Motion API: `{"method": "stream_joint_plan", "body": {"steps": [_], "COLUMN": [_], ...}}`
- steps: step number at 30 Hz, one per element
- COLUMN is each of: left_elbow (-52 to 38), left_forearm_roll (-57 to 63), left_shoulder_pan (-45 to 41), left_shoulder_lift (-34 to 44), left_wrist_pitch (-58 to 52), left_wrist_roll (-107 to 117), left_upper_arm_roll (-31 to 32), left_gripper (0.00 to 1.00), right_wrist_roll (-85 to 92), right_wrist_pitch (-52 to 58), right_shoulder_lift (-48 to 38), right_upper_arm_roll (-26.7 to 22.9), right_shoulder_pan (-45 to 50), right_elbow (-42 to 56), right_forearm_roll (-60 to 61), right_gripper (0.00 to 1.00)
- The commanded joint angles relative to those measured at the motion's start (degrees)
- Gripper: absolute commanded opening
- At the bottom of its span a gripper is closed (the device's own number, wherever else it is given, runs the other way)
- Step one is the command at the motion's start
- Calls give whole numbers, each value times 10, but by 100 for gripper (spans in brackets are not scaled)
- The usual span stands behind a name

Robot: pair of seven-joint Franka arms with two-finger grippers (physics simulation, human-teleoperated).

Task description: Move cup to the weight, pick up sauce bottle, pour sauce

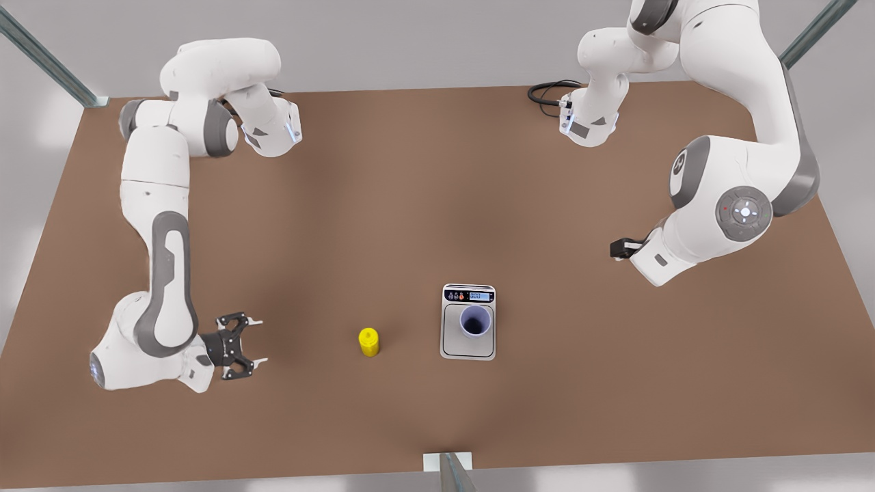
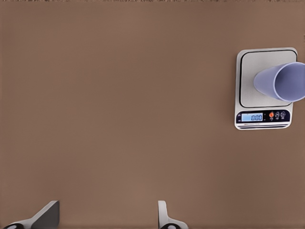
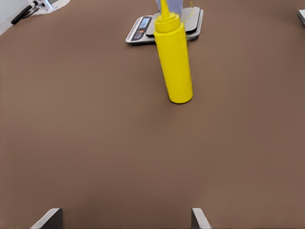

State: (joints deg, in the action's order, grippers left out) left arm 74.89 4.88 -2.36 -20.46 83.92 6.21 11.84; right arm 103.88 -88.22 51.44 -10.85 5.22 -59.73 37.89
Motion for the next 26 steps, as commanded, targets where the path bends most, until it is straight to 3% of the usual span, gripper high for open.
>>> {"method": "stream_joint_plan", "body": {"steps": [1,7,10,11,26], "left_elbow": [0,3,2,2,0], "left_forearm_roll": [-1,-2,-2,-2,0], "left_shoulder_pan": [1,3,0,-2,-7], "left_shoulder_lift": [1,1,1,2,2], "left_wrist_pitch": [-1,-1,-2,-5,-3], "left_wrist_roll": [-1,-2,-2,0,6], "left_upper_arm_roll": [0,0,0,3,4], "left_gripper": [100,100,100,100,100], "right_wrist_roll": [-980,-1042,-1045,-1041,-1024], "right_wrist_pitch": [51,162,168,168,167], "right_shoulder_lift": [-55,-300,-419,-450,-478], "right_upper_arm_roll": [0,14,115,116,117], "right_shoulder_pan": [44,49,15,15,9], "right_elbow": [6,-61,-135,-155,-187], "right_forearm_roll": [-185,-349,-451,-454,-454], "right_gripper": [100,100,100,100,100]}}
